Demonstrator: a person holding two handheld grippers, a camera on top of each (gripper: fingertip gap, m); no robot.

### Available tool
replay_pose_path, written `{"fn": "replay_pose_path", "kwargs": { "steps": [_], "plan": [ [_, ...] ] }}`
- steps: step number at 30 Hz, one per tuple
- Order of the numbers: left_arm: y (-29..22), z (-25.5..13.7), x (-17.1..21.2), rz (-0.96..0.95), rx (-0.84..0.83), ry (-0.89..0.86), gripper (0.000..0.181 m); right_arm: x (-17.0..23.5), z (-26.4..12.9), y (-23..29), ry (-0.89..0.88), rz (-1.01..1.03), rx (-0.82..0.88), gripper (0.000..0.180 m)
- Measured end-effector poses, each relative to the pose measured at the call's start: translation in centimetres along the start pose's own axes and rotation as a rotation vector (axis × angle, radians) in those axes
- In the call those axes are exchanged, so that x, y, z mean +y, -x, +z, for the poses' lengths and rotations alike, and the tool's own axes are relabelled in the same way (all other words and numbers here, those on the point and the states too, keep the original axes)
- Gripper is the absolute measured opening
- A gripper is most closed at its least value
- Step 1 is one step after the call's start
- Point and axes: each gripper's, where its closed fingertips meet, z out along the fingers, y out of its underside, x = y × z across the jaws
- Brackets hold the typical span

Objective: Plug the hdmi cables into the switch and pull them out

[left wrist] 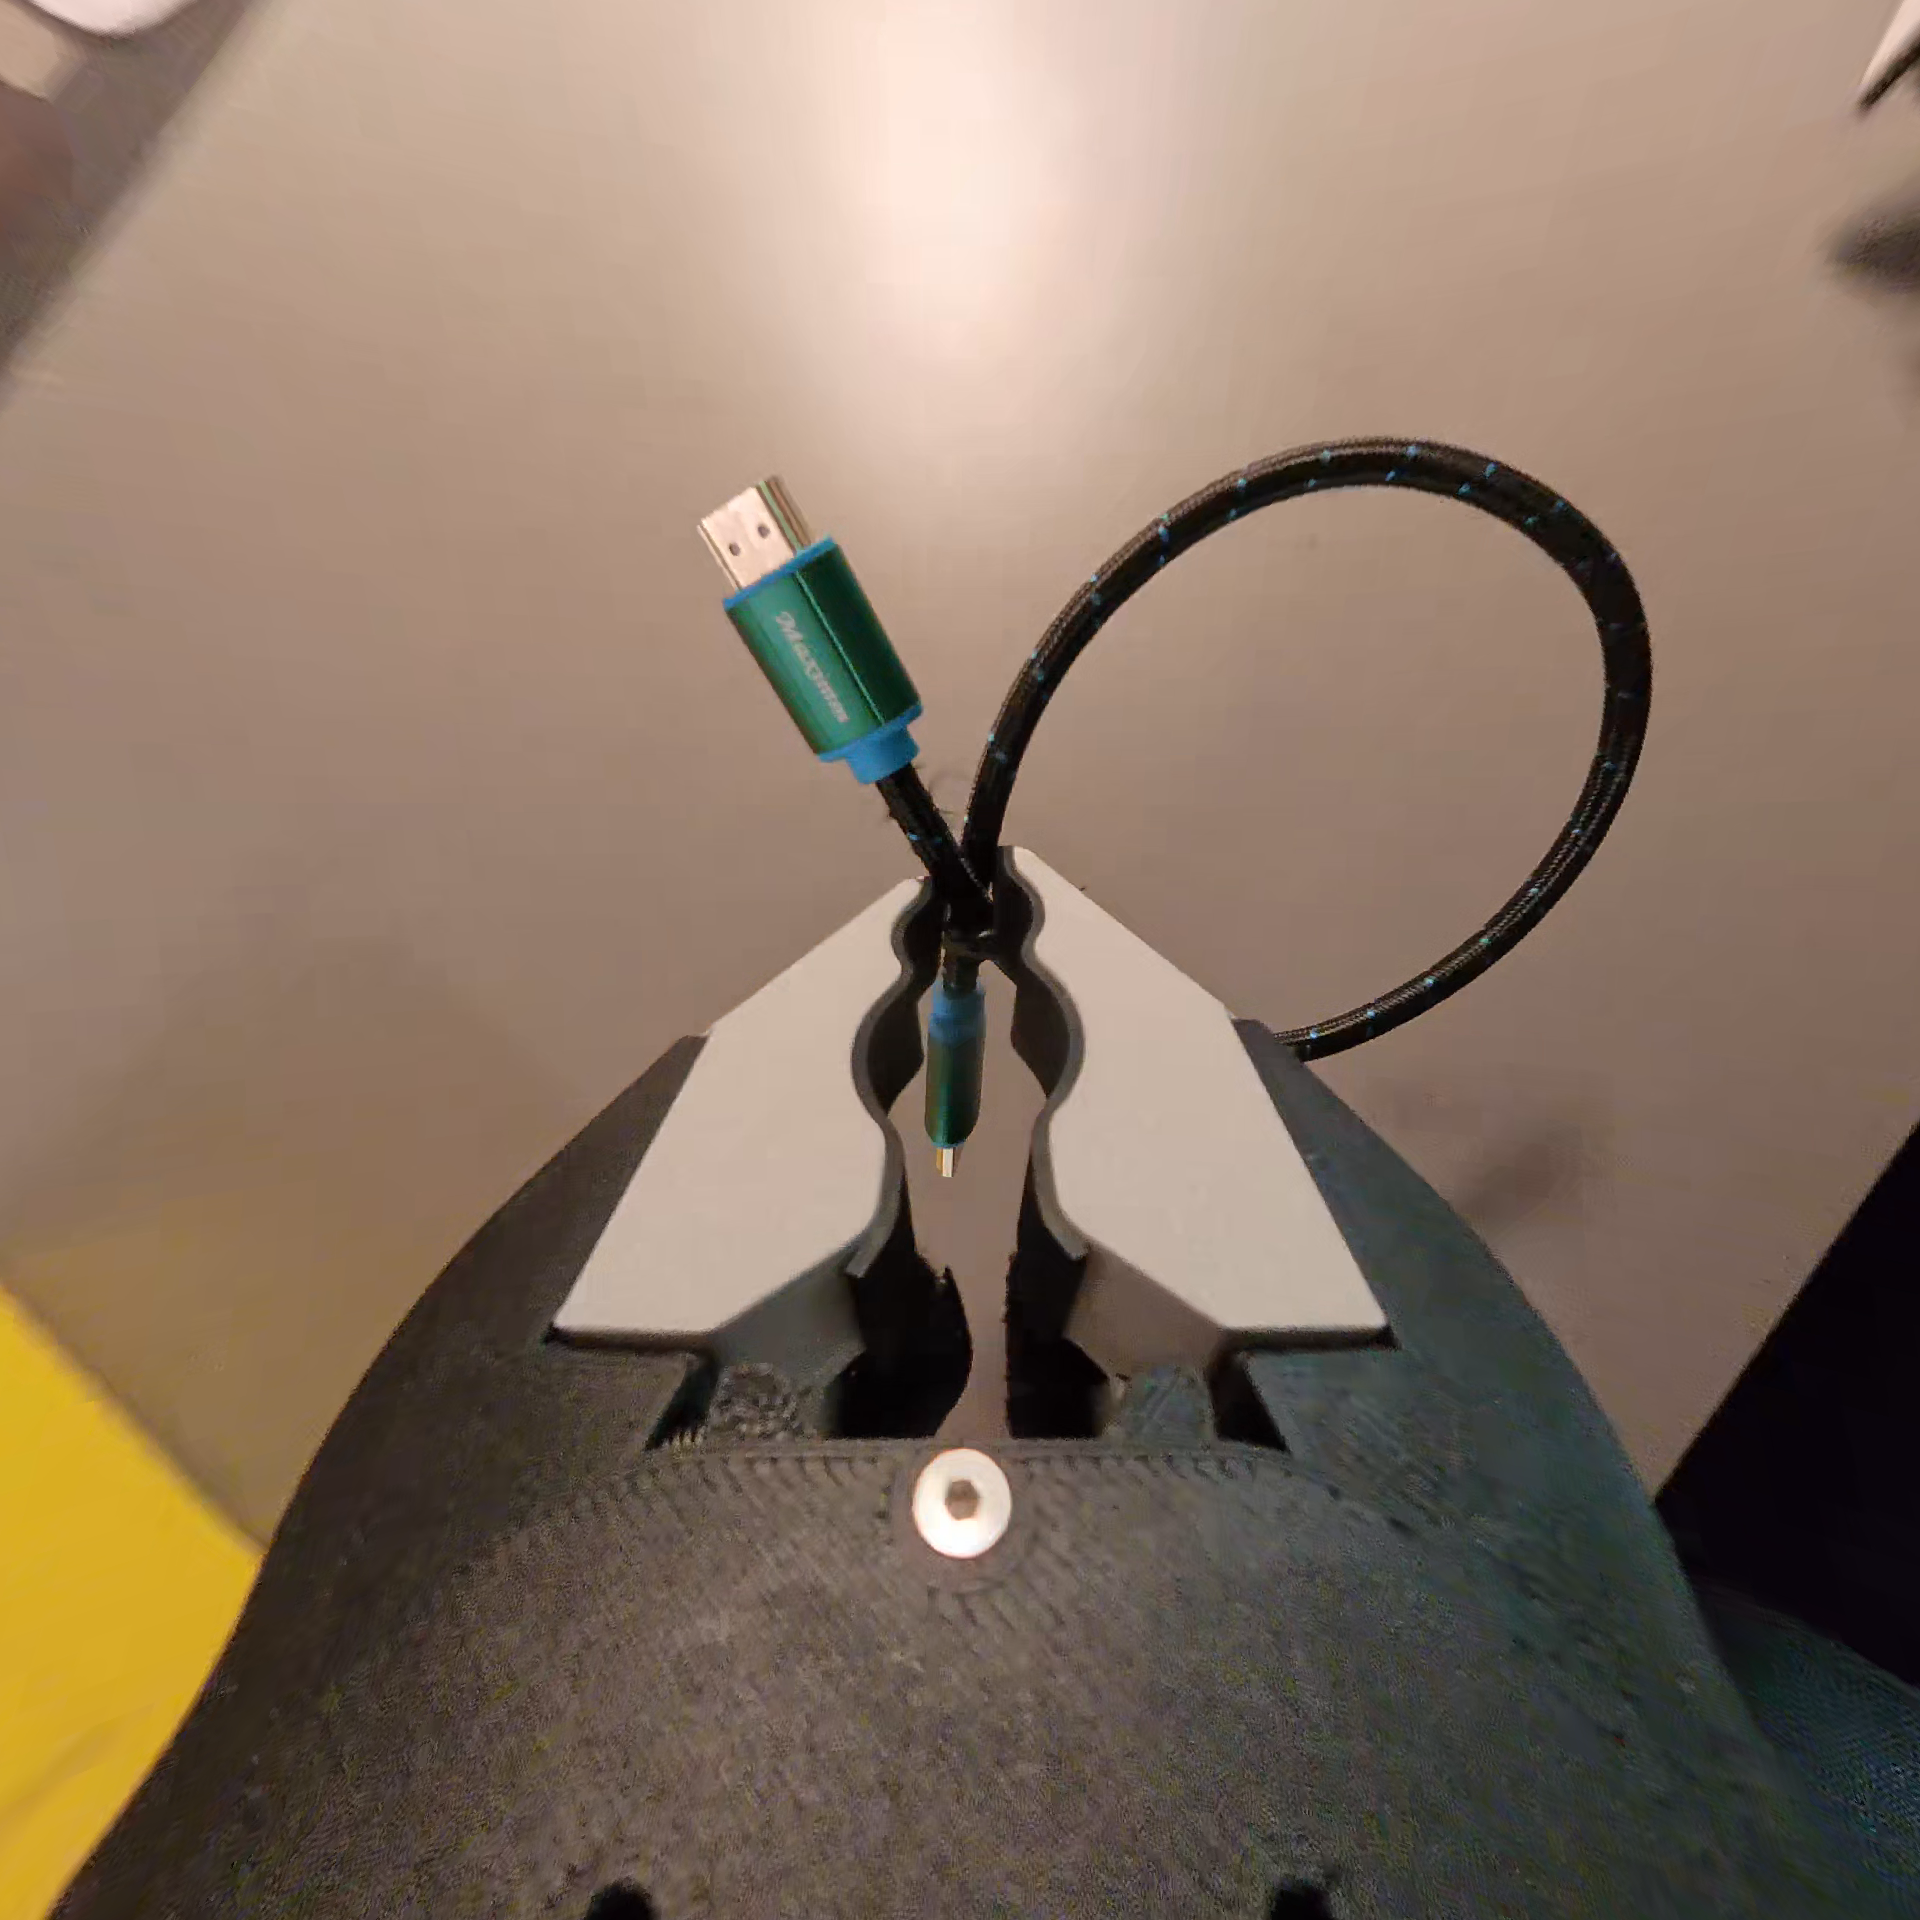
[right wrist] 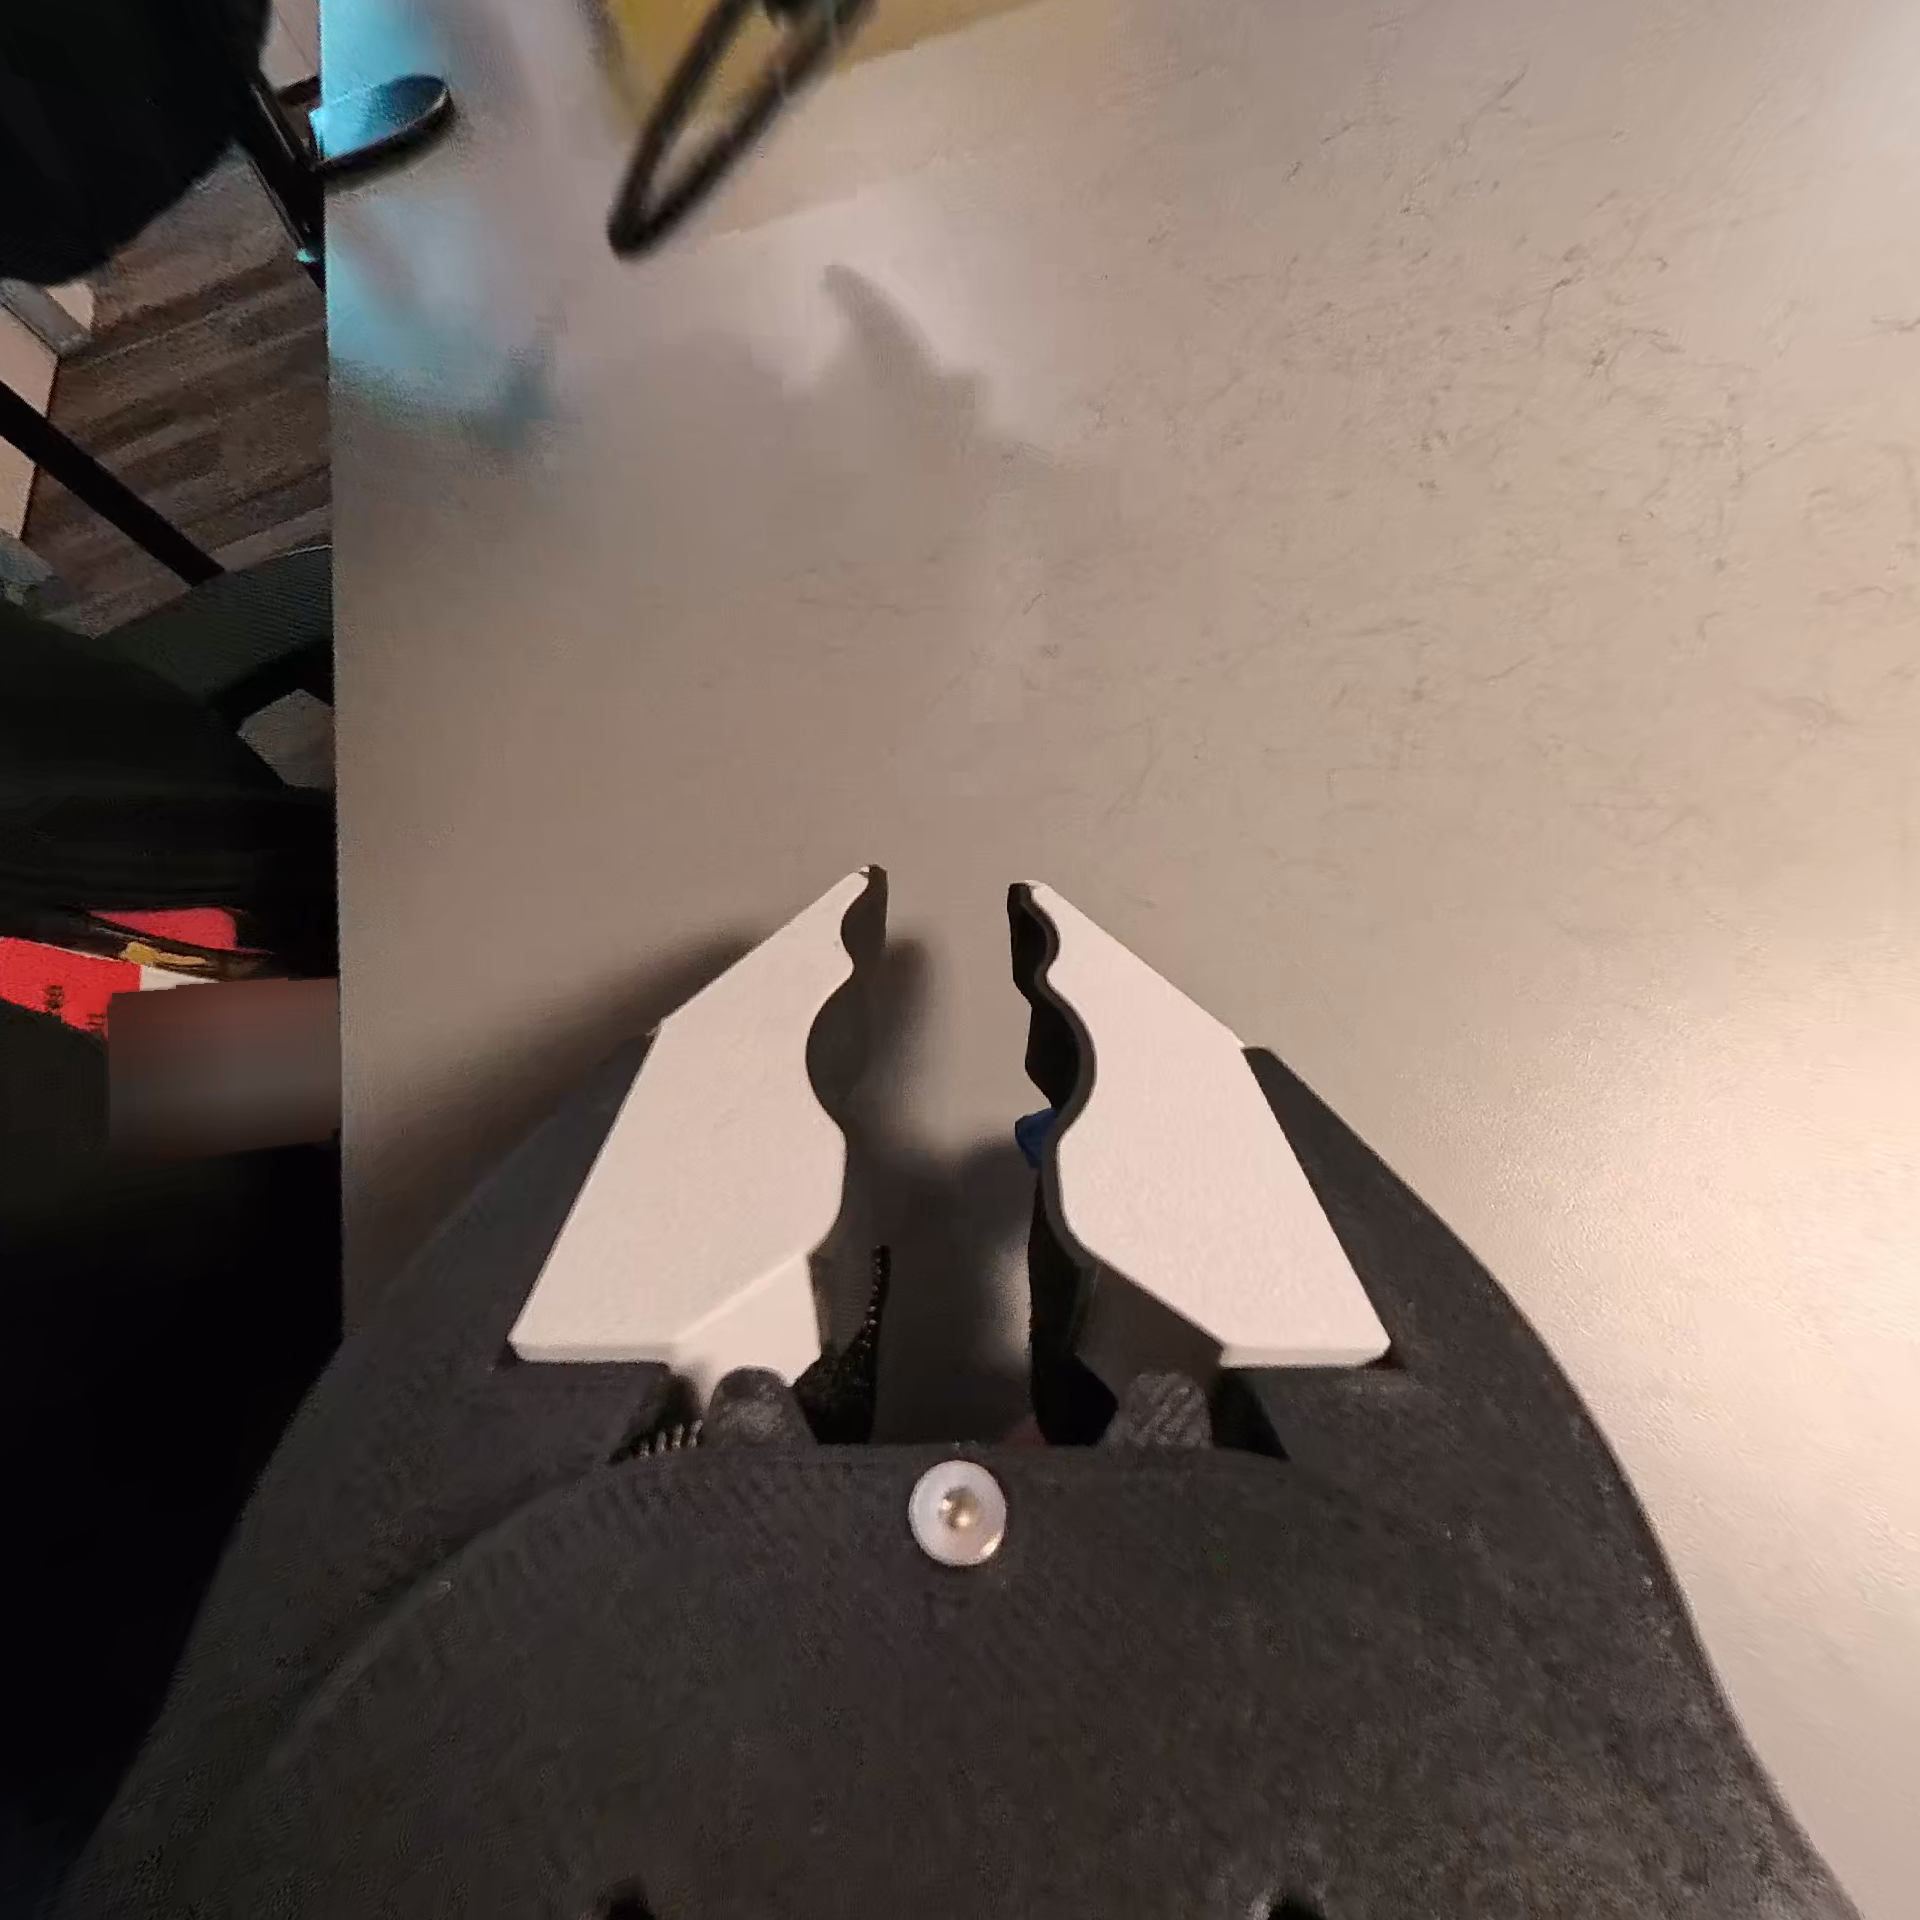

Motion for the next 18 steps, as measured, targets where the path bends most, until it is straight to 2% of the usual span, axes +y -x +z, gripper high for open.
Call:
{"fn": "replay_pose_path", "kwargs": {
  "steps": [3,6,9,11,14,18],
  "plan": [
    [-1.8,4.2,0.7,0.025,0.059,0.080,0.011,-0.1,-0.1,-0.1,-0.006,0.009,0.005,0.025],
    [-2.3,6.2,1.3,0.012,0.074,0.118,0.015,-0.1,-0.1,-0.2,-0.008,0.017,0.008,0.025],
    [-2.1,5.7,1.6,-0.012,0.079,0.115,0.044,0.1,0.0,-0.2,0.005,0.022,0.008,0.025],
    [-1.4,3.9,1.0,-0.042,0.074,0.062,0.049,0.2,0.2,-0.2,0.016,0.020,0.007,0.025],
    [2.1,-1.1,-0.1,-0.118,0.013,-0.063,0.057,0.4,0.3,-0.1,0.027,0.017,0.005,0.025],
    [12.4,-8.9,2.1,-0.308,-0.253,-0.142,0.056,0.5,0.4,-0.1,0.036,0.031,-0.009,0.025]
  ]
}}
